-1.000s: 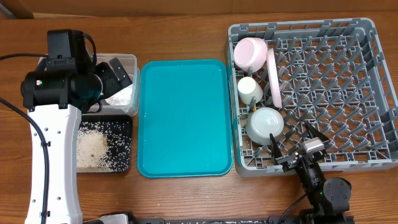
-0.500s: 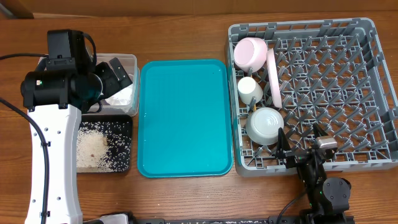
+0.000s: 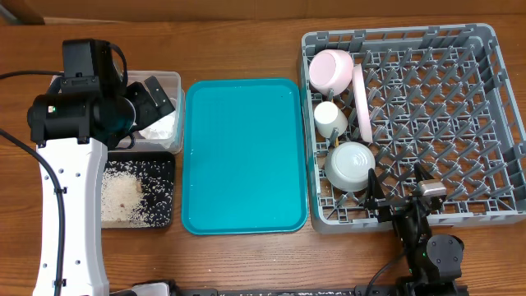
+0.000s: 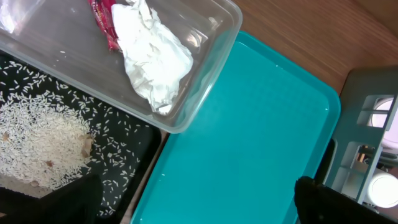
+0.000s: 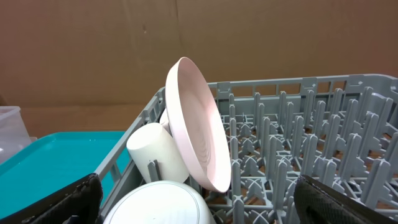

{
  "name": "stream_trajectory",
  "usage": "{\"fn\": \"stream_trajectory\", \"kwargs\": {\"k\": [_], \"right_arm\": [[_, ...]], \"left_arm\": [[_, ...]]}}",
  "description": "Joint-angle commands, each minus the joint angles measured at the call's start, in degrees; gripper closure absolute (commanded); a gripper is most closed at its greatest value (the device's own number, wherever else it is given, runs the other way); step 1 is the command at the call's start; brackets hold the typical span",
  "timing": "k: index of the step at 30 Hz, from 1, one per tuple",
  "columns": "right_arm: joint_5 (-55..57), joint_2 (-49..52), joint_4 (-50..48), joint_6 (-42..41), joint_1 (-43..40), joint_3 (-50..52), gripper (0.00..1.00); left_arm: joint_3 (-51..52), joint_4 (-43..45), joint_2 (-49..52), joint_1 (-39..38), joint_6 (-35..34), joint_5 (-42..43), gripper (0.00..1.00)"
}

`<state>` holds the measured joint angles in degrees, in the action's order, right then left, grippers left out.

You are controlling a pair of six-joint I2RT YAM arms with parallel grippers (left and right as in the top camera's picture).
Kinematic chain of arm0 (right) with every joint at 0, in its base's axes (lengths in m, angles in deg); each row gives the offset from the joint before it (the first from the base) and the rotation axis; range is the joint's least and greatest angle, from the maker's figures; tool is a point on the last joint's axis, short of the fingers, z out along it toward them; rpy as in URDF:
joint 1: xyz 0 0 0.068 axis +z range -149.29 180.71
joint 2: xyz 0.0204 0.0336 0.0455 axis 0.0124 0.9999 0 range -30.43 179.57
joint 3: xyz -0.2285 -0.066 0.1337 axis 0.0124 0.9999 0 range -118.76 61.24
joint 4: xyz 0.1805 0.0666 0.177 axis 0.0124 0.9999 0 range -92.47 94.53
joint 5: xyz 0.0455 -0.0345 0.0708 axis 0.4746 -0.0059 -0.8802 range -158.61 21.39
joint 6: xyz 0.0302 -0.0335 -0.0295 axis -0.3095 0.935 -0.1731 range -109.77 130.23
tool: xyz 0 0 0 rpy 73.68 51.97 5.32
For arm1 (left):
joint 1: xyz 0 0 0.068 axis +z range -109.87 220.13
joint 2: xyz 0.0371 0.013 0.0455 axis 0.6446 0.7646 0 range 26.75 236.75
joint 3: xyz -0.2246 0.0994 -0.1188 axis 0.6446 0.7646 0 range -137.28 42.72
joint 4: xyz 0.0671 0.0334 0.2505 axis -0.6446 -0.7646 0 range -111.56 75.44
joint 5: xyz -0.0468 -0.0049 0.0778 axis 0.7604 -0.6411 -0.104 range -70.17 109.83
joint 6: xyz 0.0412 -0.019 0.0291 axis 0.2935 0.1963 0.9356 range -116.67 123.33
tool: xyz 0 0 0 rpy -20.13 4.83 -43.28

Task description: Sort waste into correct bins and load items into the dishwasher

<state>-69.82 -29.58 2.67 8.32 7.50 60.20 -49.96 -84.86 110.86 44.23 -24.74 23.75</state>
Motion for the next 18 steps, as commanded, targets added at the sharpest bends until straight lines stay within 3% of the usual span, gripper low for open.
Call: {"fn": "stream_trajectory", "kwargs": {"k": [1,7,14,18], "right_arm": [[0.6,-0.7,-0.3,-0.5,0.3,0.6,0.0],[0.6,-0.7,-0.3,-0.5,0.3,0.6,0.0],[0.5,-0.7,-0.3,-0.5,0.3,0.6,0.0],[0.6,-0.7,-0.3,-0.5,0.3,0.6,0.0]], "left_arm": [[-1.1,0.1,-0.5,-0.5,1.1,0.2,0.0],[-1.0,0.0,-4.3,-0.8,1.1,0.1,0.0],[-0.5,0.0,-17.7,-0.9,1.1,0.1,0.0],[6.9,0.0,-28.4,-0.9,1.7,-2.4,0.0]]}}
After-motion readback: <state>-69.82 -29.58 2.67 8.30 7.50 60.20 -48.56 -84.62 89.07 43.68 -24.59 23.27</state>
